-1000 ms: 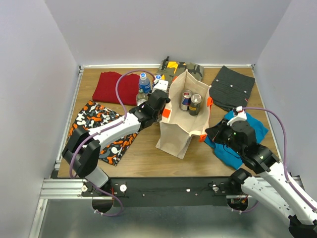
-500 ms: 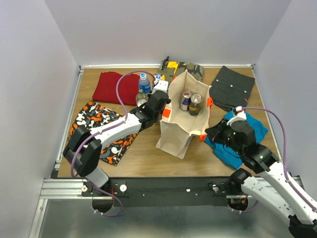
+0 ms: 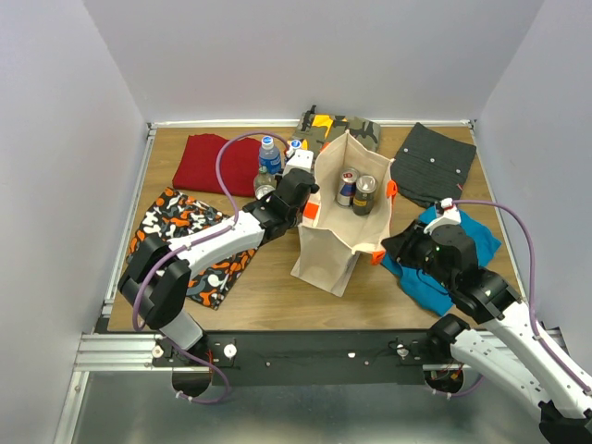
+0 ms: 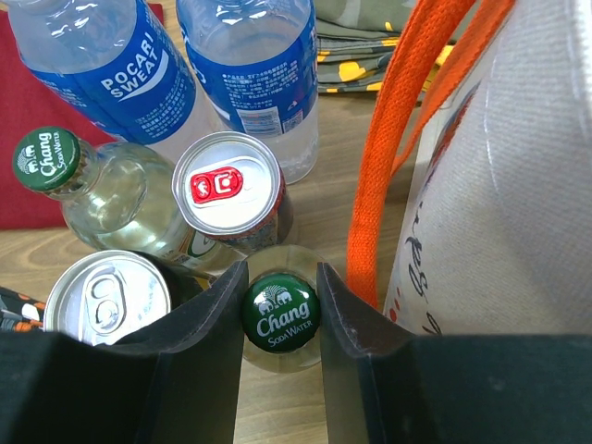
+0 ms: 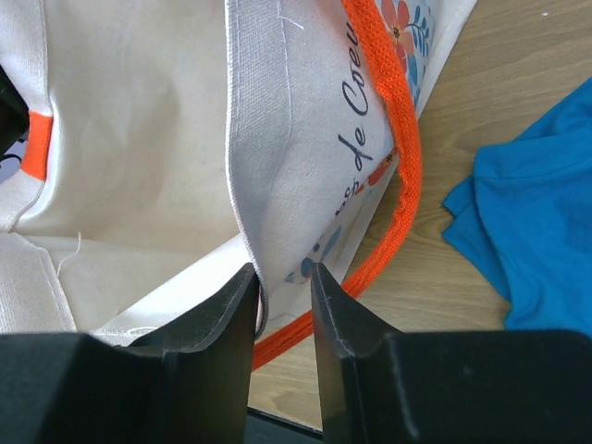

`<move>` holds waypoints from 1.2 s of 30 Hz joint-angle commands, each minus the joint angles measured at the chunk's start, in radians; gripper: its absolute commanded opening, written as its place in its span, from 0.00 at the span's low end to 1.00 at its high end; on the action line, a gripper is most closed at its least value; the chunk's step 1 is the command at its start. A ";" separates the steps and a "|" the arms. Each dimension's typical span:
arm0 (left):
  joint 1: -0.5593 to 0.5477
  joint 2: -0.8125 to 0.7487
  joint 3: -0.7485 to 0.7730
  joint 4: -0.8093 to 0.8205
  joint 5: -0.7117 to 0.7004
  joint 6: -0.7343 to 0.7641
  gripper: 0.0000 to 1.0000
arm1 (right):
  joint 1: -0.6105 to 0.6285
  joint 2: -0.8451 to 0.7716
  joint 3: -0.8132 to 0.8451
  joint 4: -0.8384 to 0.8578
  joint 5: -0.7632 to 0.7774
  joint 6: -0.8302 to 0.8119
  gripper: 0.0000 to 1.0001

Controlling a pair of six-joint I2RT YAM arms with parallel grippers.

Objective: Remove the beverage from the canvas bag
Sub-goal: Place the drink at the center of the board.

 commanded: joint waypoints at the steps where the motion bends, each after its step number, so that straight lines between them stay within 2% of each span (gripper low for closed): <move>1: 0.002 -0.019 0.015 0.079 -0.063 -0.024 0.29 | -0.004 0.006 -0.014 -0.056 0.035 -0.002 0.40; 2: 0.002 -0.023 0.020 0.079 -0.067 -0.021 0.32 | -0.004 0.004 -0.015 -0.056 0.035 -0.002 0.43; 6: 0.002 -0.034 0.028 0.053 -0.074 -0.023 0.43 | -0.006 0.003 -0.017 -0.056 0.035 -0.002 0.44; 7: 0.002 -0.036 0.029 0.051 -0.075 -0.023 0.50 | -0.006 0.003 -0.015 -0.056 0.035 -0.002 0.44; 10: 0.002 -0.046 0.035 0.042 -0.080 -0.024 0.61 | -0.004 0.003 -0.015 -0.055 0.035 -0.002 0.45; 13: 0.002 -0.055 0.041 0.027 -0.087 -0.026 0.67 | -0.004 -0.002 -0.017 -0.055 0.033 -0.002 0.45; 18: 0.001 -0.085 0.044 0.011 -0.086 -0.024 0.69 | -0.006 -0.005 -0.015 -0.054 0.033 -0.002 0.45; 24: 0.001 -0.146 0.040 -0.029 -0.100 -0.038 0.75 | -0.004 0.003 -0.017 -0.053 0.029 -0.007 0.45; 29: 0.036 -0.230 0.071 -0.139 -0.022 -0.138 0.91 | -0.004 0.011 -0.012 -0.053 0.027 -0.010 0.46; 30: 0.041 -0.242 0.075 -0.151 0.010 -0.144 0.91 | -0.006 0.011 -0.012 -0.053 0.027 -0.011 0.46; 34: 0.041 -0.307 0.094 -0.208 -0.008 -0.181 0.95 | -0.004 0.006 -0.015 -0.050 0.026 -0.010 0.46; 35: 0.041 -0.333 0.091 -0.205 0.003 -0.182 0.99 | -0.006 0.004 -0.015 -0.050 0.027 -0.011 0.46; 36: 0.041 -0.344 0.090 -0.200 0.020 -0.176 0.99 | -0.006 0.004 -0.015 -0.050 0.026 -0.011 0.46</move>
